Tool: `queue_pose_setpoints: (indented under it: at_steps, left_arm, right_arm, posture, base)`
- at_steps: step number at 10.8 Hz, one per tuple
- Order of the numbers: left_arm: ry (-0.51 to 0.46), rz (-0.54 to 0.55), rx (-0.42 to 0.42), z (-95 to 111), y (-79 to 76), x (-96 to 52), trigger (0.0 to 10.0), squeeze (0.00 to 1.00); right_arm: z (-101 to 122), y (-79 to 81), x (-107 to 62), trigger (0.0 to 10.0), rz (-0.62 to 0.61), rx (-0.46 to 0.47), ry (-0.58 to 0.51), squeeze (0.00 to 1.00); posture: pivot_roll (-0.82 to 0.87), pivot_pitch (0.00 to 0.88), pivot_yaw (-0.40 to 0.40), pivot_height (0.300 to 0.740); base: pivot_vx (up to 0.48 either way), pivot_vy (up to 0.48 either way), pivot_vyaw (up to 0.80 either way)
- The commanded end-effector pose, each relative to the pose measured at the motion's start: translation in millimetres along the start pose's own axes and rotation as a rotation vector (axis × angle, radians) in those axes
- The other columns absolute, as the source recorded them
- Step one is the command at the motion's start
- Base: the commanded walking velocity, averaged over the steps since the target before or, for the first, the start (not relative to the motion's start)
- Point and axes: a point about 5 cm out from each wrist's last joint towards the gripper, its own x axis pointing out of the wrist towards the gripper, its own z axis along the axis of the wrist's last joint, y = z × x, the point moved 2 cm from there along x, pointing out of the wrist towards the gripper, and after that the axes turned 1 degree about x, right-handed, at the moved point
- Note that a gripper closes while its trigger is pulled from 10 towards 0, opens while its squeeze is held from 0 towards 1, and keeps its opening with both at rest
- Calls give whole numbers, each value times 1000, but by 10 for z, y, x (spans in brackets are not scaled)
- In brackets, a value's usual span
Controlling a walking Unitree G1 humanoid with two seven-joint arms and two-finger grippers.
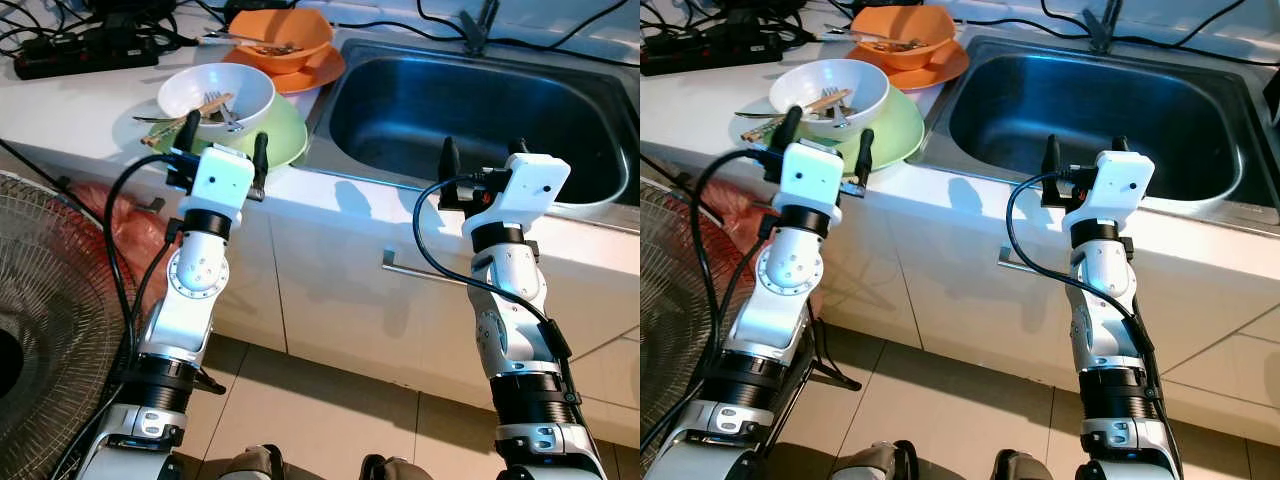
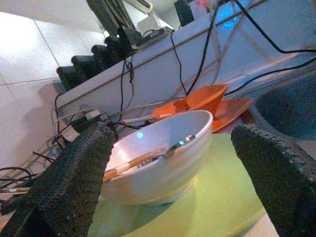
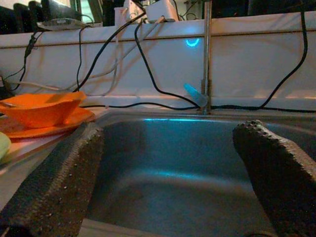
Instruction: Kitchen organization
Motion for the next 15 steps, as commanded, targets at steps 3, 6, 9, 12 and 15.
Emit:
queue_pose_setpoints:
  at_steps: [3,6,9,12,15]
  left_arm:
    - [-12,-42,43,30,-75,111,10000,0]
    - [4,-72,112,13,-113,206,10000,0]
    - [12,-82,131,-20,-102,233,10000,0]
    - [10,-91,138,-28,-115,231,10000,0]
    - [9,-95,137,-27,-123,223,10000,0]
  right_arm:
    - [5,10,-3,10000,1,11,-7,0]
    - [5,11,-2,10000,-1,11,-7,0]
    - [-8,88,-11,10000,63,28,5,0]
    - [4,318,-71,10000,280,48,20,0]
    - [61,359,-165,10000,507,56,39,0]
  posture:
    - [30,151,0,740]
    - [29,148,1,740]
    - [27,146,4,740]
    - [28,138,3,740]
    - [27,132,1,740]
  base:
    - [0,0,0]
    - [0,0,0]
    - [0,0,0]
    - [0,0,0]
    - [0,0,0]
